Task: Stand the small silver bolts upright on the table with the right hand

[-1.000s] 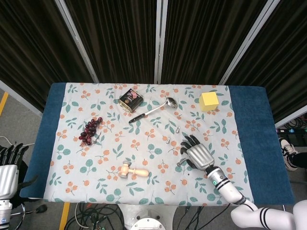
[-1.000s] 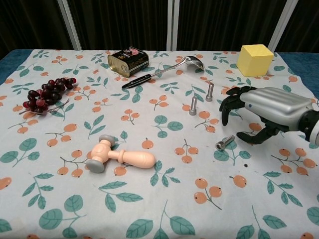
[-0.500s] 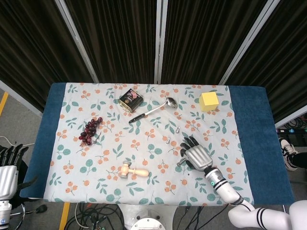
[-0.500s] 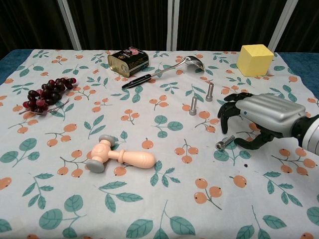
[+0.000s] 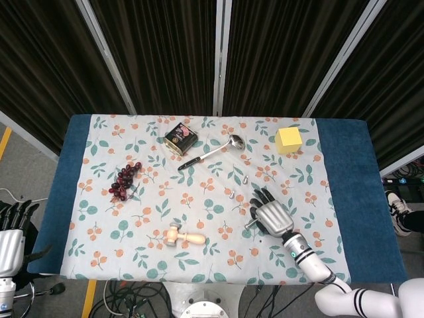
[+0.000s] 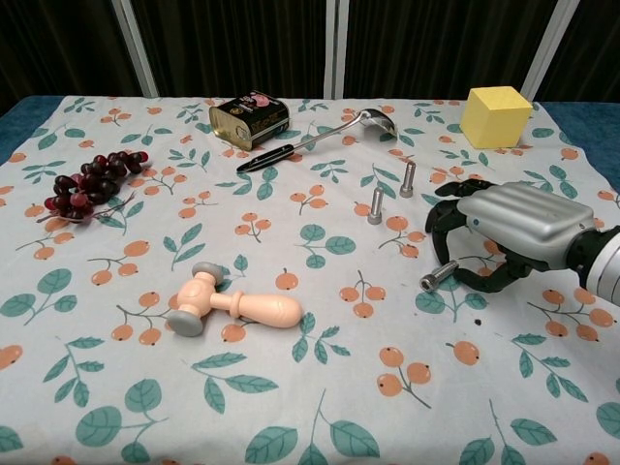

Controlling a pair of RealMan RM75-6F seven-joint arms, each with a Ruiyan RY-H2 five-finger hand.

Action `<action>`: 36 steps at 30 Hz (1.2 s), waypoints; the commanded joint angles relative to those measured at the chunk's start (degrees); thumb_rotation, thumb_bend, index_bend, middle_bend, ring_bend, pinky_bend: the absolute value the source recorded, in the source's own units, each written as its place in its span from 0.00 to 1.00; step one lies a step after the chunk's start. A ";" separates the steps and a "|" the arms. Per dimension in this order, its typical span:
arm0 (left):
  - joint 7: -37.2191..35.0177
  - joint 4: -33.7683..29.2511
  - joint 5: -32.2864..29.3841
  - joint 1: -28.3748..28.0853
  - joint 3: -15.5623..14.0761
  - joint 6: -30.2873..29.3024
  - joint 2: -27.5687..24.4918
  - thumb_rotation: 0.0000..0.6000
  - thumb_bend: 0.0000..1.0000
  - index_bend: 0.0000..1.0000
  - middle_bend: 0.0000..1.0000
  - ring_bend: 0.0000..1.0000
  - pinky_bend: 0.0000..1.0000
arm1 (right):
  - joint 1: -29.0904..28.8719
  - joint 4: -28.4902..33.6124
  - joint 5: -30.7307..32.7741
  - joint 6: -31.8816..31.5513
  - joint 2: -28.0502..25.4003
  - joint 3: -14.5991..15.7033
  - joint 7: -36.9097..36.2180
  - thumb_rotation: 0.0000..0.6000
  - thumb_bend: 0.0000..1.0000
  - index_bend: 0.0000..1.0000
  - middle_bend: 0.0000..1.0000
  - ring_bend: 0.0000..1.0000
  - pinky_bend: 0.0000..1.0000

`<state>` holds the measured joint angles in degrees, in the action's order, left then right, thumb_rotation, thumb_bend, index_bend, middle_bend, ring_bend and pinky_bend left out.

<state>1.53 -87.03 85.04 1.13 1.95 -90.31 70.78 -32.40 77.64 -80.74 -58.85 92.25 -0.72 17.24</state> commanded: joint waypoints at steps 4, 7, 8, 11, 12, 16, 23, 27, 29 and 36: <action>0.07 -0.04 0.12 -0.05 0.01 0.03 0.04 1.00 0.00 0.13 0.07 0.00 0.00 | 0.69 1.39 -1.43 -2.18 -1.77 0.19 3.34 1.00 0.36 0.56 0.25 0.00 0.00; 0.04 -0.09 0.12 -0.09 0.03 0.11 0.05 1.00 0.00 0.13 0.07 0.00 0.00 | 0.69 2.39 -2.08 -3.04 -3.22 0.01 5.97 1.00 0.36 0.56 0.25 0.00 0.00; 0.06 -0.06 0.12 -0.08 0.03 0.12 0.07 1.00 0.00 0.13 0.07 0.00 0.00 | 0.65 2.76 -2.20 -3.19 -3.69 -0.06 6.75 1.00 0.36 0.56 0.25 0.00 0.00; 0.03 -0.01 0.10 -0.09 0.03 0.17 0.15 1.00 0.00 0.13 0.07 0.00 0.00 | 0.30 4.10 -2.39 -3.04 -5.01 -0.30 9.08 1.00 0.36 0.56 0.25 0.00 0.00; 0.04 0.01 0.08 -0.10 0.03 0.22 0.17 1.00 0.00 0.13 0.07 0.00 0.00 | 0.13 4.48 -2.34 -2.78 -5.36 -0.35 10.10 1.00 0.36 0.56 0.25 0.00 0.00; 0.00 0.06 0.02 -0.08 0.05 0.24 0.23 1.00 0.00 0.13 0.07 0.00 0.00 | -0.28 5.51 -1.91 -1.96 -5.71 -0.52 12.31 1.00 0.36 0.56 0.25 0.00 0.00; -0.01 0.12 -0.02 -0.07 0.04 0.33 0.26 1.00 0.00 0.13 0.07 0.00 0.00 | -0.16 5.47 -2.00 -1.98 -5.25 -0.22 14.56 1.00 0.36 0.57 0.25 0.00 0.00; 0.04 0.13 -0.04 -0.06 0.05 0.34 0.29 1.00 0.00 0.13 0.07 0.00 0.00 | -0.02 5.46 -2.10 -2.06 -5.14 -0.08 14.97 1.00 0.36 0.56 0.24 0.00 0.00; 0.04 0.11 -0.09 -0.06 0.09 0.35 0.28 1.00 0.00 0.13 0.07 0.00 0.00 | 0.04 5.49 -1.93 -2.03 -5.14 -0.15 15.03 1.00 0.36 0.55 0.24 0.00 0.00; 0.08 0.13 -0.03 -0.05 0.07 0.33 0.27 1.00 0.00 0.13 0.07 0.00 0.00 | 0.18 6.10 -1.80 -1.81 -5.42 -0.03 15.09 1.00 0.36 0.50 0.23 0.00 0.00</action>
<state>1.61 -86.91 85.01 1.07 2.02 -89.98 71.05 -32.23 83.71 -82.57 -60.69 86.86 -0.77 32.30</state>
